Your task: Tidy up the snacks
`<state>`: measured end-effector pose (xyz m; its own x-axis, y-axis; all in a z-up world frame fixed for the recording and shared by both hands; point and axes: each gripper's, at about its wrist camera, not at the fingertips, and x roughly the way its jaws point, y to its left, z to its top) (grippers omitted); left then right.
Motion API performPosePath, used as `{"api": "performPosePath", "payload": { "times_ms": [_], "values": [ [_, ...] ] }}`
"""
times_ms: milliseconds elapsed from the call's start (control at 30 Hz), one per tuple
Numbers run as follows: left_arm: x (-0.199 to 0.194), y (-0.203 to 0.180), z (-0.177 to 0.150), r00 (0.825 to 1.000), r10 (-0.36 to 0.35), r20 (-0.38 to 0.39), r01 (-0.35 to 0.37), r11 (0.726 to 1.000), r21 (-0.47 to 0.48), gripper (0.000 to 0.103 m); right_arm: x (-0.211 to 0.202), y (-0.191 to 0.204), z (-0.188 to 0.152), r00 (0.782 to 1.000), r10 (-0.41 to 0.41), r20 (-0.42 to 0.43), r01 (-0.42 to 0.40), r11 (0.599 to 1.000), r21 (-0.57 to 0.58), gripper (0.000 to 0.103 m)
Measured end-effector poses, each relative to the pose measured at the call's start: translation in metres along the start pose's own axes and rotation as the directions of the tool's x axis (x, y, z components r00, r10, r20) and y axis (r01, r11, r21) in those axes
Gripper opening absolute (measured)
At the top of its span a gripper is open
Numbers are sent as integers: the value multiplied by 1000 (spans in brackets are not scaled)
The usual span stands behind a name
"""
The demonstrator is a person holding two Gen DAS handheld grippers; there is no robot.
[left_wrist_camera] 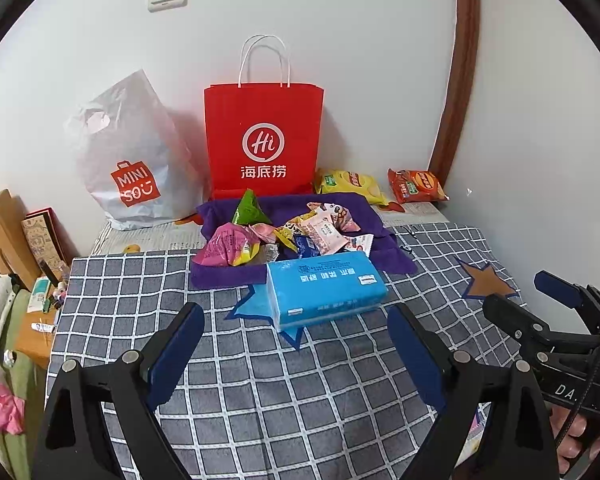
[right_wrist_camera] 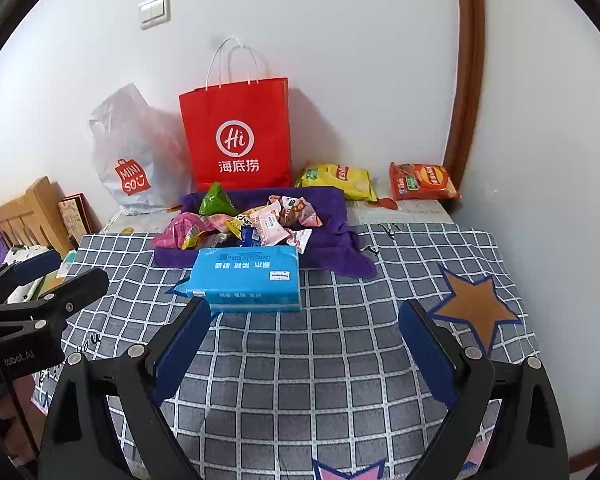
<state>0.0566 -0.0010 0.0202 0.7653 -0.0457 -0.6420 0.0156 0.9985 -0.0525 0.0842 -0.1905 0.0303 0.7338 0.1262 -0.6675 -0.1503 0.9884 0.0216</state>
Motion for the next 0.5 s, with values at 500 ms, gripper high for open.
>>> {"api": "performPosePath", "payload": {
  "times_ms": [500],
  "values": [
    [-13,-2,-5,999,25,23,-25,1000,-6,93,-19,0,-7,999,-15,39,16,1000,-20,94]
  ]
}}
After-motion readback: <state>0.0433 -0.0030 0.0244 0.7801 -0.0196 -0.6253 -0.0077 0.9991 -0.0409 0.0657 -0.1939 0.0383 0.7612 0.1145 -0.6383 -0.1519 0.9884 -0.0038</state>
